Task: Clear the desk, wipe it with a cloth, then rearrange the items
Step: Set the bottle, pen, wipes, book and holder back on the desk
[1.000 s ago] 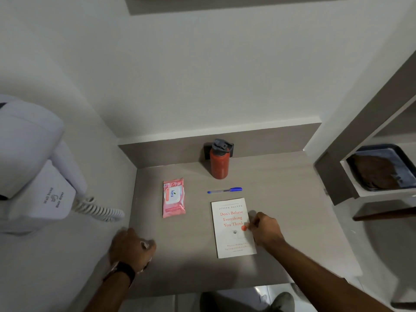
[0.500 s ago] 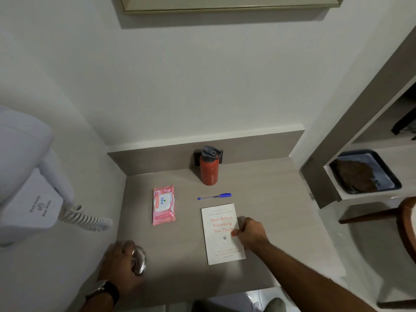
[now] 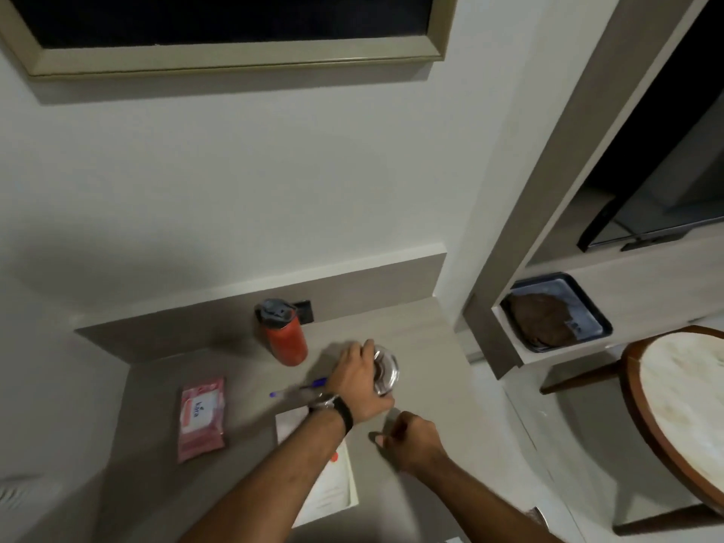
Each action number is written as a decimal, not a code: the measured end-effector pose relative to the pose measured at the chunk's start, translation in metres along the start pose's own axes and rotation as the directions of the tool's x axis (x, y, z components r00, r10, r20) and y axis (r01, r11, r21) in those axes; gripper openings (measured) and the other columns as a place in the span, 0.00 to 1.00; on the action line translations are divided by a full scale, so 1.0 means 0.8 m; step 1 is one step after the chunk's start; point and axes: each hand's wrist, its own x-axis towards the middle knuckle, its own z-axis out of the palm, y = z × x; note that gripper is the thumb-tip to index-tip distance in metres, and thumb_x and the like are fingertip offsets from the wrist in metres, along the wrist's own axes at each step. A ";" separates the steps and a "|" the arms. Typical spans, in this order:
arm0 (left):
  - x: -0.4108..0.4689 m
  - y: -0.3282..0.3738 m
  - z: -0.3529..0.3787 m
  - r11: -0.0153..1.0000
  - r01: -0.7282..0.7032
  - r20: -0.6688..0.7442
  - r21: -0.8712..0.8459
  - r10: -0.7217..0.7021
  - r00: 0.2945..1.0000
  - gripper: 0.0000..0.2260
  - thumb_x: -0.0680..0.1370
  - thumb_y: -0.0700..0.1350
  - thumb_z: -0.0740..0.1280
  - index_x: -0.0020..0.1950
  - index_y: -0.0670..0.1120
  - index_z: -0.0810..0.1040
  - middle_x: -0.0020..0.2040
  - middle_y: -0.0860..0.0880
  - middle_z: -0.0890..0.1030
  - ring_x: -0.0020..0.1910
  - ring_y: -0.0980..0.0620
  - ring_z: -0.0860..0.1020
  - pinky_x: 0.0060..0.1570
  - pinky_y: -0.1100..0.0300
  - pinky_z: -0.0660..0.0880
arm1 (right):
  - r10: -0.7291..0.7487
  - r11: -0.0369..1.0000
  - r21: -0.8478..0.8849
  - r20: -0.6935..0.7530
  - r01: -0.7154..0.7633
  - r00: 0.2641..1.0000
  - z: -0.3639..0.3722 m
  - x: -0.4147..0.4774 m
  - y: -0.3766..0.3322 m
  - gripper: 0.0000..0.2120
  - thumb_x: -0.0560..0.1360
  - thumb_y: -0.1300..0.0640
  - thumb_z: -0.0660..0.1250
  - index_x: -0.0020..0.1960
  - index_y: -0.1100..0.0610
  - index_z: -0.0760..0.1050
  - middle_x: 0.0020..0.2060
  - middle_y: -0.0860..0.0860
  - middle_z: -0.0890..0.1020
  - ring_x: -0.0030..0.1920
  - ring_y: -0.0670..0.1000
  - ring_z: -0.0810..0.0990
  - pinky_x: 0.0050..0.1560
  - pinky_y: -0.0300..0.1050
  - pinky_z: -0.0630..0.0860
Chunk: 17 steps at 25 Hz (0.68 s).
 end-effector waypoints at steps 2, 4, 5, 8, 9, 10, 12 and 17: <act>0.058 0.033 0.012 1.000 0.000 0.031 0.015 0.000 1.000 0.41 0.63 0.60 0.72 0.71 0.45 0.62 0.62 0.44 0.71 0.61 0.44 0.71 0.65 0.51 0.72 | -0.026 0.999 0.019 -0.006 0.026 1.000 -0.011 0.014 0.025 0.17 0.67 0.41 0.78 0.44 0.54 0.80 0.40 0.45 0.86 0.43 0.47 0.87 0.46 0.38 0.83; 0.103 0.053 0.027 1.000 0.010 0.051 0.021 -0.011 0.999 0.42 0.64 0.59 0.72 0.72 0.43 0.62 0.65 0.43 0.70 0.64 0.42 0.70 0.66 0.49 0.72 | -0.096 0.994 0.044 -0.007 0.096 0.995 -0.021 0.030 0.047 0.10 0.69 0.52 0.78 0.42 0.55 0.79 0.41 0.44 0.84 0.44 0.45 0.84 0.48 0.36 0.80; 0.120 0.058 0.035 1.000 0.017 0.058 0.026 -0.018 0.998 0.42 0.65 0.59 0.72 0.73 0.42 0.62 0.66 0.42 0.70 0.65 0.41 0.69 0.68 0.49 0.71 | -0.125 0.990 0.059 0.004 0.125 0.992 -0.026 0.035 0.053 0.09 0.69 0.57 0.78 0.41 0.56 0.78 0.41 0.45 0.83 0.43 0.45 0.82 0.47 0.36 0.79; 0.156 0.065 0.056 0.998 0.020 0.037 0.065 -0.022 0.999 0.42 0.66 0.59 0.72 0.73 0.42 0.62 0.68 0.41 0.70 0.66 0.41 0.69 0.69 0.50 0.70 | -0.179 0.982 0.065 0.039 0.176 0.983 -0.033 0.043 0.057 0.11 0.69 0.66 0.75 0.40 0.53 0.76 0.39 0.47 0.79 0.38 0.45 0.78 0.40 0.36 0.77; 0.166 0.066 0.063 0.997 0.016 0.024 0.077 -0.018 1.000 0.41 0.66 0.59 0.72 0.73 0.41 0.63 0.67 0.41 0.70 0.66 0.41 0.69 0.68 0.51 0.70 | -0.200 0.979 0.034 0.051 0.199 0.978 -0.033 0.046 0.058 0.10 0.70 0.64 0.73 0.42 0.51 0.76 0.40 0.47 0.79 0.38 0.45 0.77 0.39 0.38 0.76; 0.173 0.068 0.068 0.996 0.018 0.010 0.086 -0.019 1.000 0.41 0.66 0.59 0.71 0.73 0.41 0.63 0.67 0.41 0.71 0.65 0.41 0.69 0.68 0.51 0.70 | -0.229 0.973 -0.026 0.064 0.231 0.971 -0.030 0.051 0.064 0.08 0.71 0.61 0.73 0.44 0.49 0.77 0.41 0.47 0.80 0.39 0.45 0.76 0.40 0.38 0.74; 0.183 0.071 0.076 0.995 0.019 -0.014 0.098 -0.018 1.000 0.41 0.68 0.61 0.70 0.74 0.41 0.62 0.67 0.41 0.71 0.66 0.40 0.69 0.68 0.50 0.70 | -0.229 0.967 -0.097 0.090 0.238 0.969 -0.029 0.057 0.065 0.05 0.72 0.59 0.71 0.45 0.50 0.78 0.43 0.48 0.81 0.39 0.44 0.76 0.41 0.35 0.71; 0.197 0.071 0.079 0.993 0.023 -0.053 0.116 -0.017 0.998 0.43 0.74 0.64 0.67 0.78 0.39 0.57 0.74 0.40 0.66 0.72 0.41 0.65 0.74 0.50 0.63 | -0.246 0.965 -0.077 0.055 0.249 0.968 -0.021 0.061 0.065 0.07 0.70 0.65 0.70 0.44 0.54 0.79 0.41 0.51 0.80 0.38 0.45 0.74 0.39 0.34 0.71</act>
